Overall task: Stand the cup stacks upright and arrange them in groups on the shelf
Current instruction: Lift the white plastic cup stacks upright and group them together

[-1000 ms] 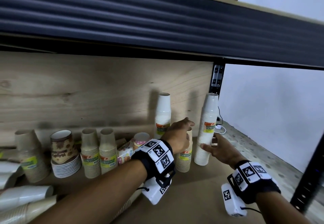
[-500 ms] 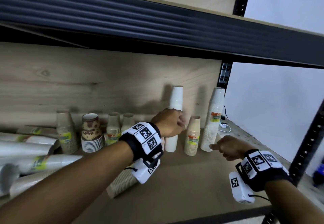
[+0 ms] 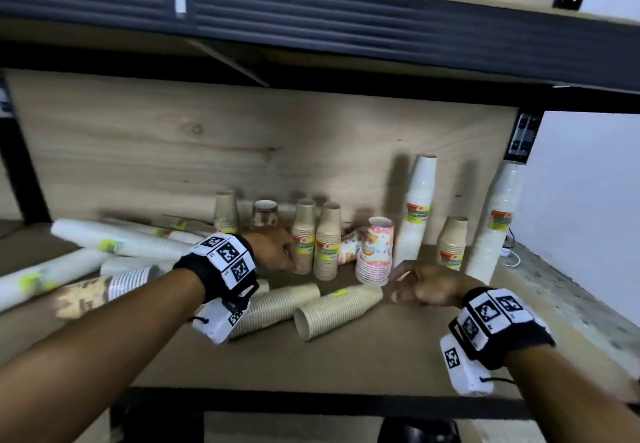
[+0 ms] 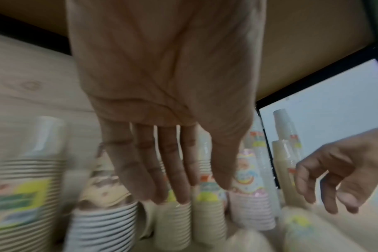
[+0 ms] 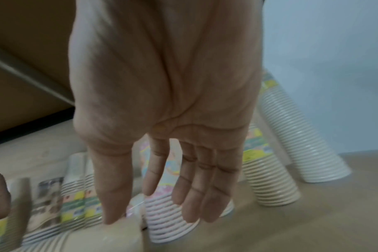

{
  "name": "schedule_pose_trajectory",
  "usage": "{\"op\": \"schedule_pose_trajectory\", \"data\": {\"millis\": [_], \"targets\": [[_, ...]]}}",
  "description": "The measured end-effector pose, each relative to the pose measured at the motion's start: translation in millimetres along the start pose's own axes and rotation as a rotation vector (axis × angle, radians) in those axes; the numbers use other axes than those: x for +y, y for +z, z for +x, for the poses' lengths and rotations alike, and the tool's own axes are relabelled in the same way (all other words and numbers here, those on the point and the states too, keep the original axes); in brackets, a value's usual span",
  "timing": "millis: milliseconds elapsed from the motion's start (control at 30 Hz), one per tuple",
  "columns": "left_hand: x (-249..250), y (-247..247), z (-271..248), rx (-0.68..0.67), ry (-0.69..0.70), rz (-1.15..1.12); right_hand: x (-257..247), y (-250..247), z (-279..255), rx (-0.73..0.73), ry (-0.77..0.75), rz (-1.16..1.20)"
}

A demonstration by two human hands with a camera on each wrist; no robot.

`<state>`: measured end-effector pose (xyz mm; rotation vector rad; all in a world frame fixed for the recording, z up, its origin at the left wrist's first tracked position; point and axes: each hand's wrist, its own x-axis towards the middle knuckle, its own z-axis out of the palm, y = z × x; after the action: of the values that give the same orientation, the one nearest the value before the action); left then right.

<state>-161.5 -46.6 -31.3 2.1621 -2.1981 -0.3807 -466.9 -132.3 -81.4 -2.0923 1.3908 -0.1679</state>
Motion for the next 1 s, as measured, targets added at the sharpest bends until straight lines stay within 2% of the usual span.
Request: {"op": "schedule_pose_trajectory", "data": {"millis": [100,200,300,467,667,833,933,1000], "targets": [[-14.7,11.3,-10.6,-0.116,-0.012,-0.025,-20.8,13.4,9.2,-0.039,-0.066,-0.098],[-13.8,20.7,-14.1,-0.148,0.014,-0.012,-42.7,22.1,14.3,-0.087,-0.105,-0.258],[-6.4,24.9,-11.8,-0.206,0.046,-0.017,-52.9,26.2,16.7,-0.121,-0.088,-0.320],[5.9,29.7,-5.4,-0.203,0.102,0.184,-47.9,26.4,13.4,-0.165,-0.044,-0.261],[8.9,20.8,4.5,-0.190,0.102,0.185,-26.6,17.5,-3.7,-0.193,-0.013,-0.127],[19.9,3.5,16.2,-0.134,0.123,-0.012,-7.0,-4.3,-26.1,-0.226,0.063,0.014],[33.4,1.5,27.6,-0.026,0.199,-0.137,10.3,-27.4,-38.5,-0.168,0.073,0.115],[46.9,3.2,36.9,-0.002,0.249,-0.275,18.4,-45.6,-51.8,-0.087,0.073,0.200]]}}
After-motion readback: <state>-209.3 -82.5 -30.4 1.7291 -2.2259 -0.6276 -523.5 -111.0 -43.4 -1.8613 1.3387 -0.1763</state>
